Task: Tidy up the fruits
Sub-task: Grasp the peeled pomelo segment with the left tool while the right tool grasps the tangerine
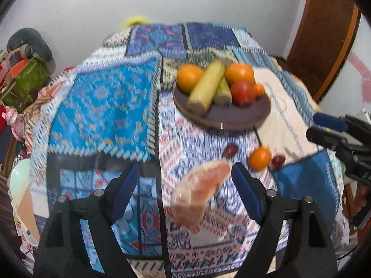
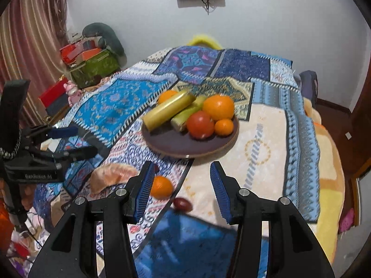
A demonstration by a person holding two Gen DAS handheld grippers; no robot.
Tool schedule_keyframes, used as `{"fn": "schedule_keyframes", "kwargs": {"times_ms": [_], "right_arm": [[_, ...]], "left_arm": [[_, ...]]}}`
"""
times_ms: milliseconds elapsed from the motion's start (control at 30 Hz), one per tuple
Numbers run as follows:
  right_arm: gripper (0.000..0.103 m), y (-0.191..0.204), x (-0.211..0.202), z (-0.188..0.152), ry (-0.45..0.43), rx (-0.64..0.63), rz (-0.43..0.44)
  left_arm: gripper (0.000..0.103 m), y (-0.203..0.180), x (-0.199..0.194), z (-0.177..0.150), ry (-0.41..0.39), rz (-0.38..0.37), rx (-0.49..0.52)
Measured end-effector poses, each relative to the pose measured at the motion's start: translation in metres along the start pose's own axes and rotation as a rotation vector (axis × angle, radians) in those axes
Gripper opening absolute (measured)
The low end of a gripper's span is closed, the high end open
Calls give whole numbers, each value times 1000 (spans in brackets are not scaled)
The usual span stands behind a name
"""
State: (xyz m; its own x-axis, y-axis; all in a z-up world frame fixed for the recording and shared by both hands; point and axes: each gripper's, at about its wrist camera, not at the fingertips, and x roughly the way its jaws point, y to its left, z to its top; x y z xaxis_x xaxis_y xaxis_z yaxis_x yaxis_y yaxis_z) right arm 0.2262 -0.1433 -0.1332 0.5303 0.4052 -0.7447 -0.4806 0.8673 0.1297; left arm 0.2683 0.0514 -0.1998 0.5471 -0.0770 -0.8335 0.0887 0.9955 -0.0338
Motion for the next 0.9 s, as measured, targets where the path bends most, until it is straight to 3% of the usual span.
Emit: {"fn": "schedule_keyframes", "kwargs": {"times_ms": [333, 500, 667, 767, 900], "right_arm": [[46, 22, 30, -17, 94, -26, 26], [46, 28, 49, -19, 132, -49, 33], [46, 29, 64, -21, 165, -56, 40], [45, 29, 70, -21, 177, -61, 41], [36, 31, 77, -23, 197, -78, 39]], "left_arm": [[82, 3, 47, -31, 113, -22, 24], [80, -3, 58, -32, 93, -47, 50], [59, -6, 63, -27, 75, -93, 46], [58, -5, 63, -26, 68, -100, 43], [53, 0, 61, -26, 65, -104, 29]]}}
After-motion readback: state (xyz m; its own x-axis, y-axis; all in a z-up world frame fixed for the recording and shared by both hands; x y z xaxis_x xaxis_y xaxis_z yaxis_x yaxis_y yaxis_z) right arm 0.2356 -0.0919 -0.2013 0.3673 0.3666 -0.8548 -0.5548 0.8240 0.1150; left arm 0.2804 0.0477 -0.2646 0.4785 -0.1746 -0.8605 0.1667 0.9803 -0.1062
